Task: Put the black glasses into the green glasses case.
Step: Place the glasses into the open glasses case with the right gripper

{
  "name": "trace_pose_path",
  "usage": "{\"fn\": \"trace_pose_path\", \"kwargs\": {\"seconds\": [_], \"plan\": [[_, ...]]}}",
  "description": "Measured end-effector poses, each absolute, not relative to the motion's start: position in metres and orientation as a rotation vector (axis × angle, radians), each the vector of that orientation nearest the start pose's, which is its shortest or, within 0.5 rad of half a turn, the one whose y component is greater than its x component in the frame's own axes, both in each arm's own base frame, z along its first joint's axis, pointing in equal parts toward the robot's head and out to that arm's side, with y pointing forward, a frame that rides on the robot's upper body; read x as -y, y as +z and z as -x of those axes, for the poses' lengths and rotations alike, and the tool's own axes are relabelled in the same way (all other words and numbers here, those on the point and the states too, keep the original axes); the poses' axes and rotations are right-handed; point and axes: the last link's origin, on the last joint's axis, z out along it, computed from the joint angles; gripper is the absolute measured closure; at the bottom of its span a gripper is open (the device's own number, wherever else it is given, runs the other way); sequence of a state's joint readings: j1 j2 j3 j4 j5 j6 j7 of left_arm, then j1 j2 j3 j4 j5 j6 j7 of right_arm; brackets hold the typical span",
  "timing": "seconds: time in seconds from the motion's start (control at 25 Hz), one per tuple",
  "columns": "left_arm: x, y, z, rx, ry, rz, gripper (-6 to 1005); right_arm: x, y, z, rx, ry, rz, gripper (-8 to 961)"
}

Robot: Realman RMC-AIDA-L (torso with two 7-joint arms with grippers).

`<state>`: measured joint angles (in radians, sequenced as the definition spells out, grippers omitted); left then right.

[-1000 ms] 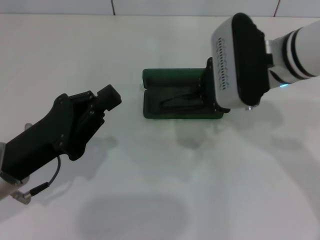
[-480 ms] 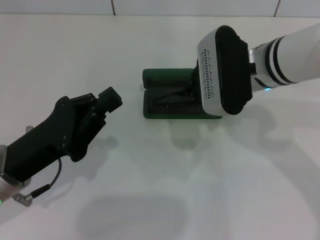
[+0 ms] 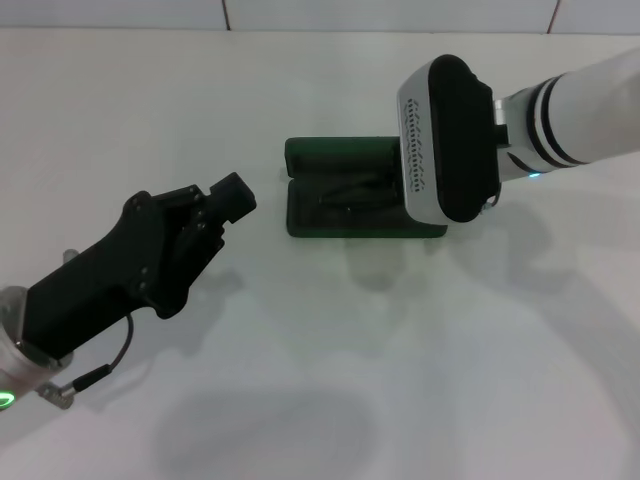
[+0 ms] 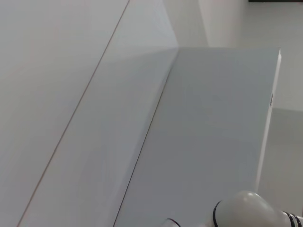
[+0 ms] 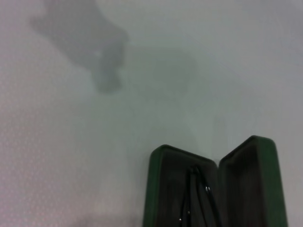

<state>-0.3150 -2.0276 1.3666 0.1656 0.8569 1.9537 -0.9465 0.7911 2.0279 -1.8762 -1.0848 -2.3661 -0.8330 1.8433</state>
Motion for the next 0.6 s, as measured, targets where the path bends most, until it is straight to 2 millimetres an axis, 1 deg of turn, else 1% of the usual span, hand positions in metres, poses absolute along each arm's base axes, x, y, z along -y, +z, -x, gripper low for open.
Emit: {"fn": "trace_pose_path", "kwargs": {"seconds": [0.2,0.6], "plan": [[-0.227,-0.004,0.263,0.545,-1.656,2.291,960,-0.398,-0.094,-0.108,0.621,-0.401,2.635,899],[-0.229,-0.006,0.261,0.545,-1.652,2.295,960,-0.395,-0.106,-0.107,0.669,-0.394,2.619,896]]}}
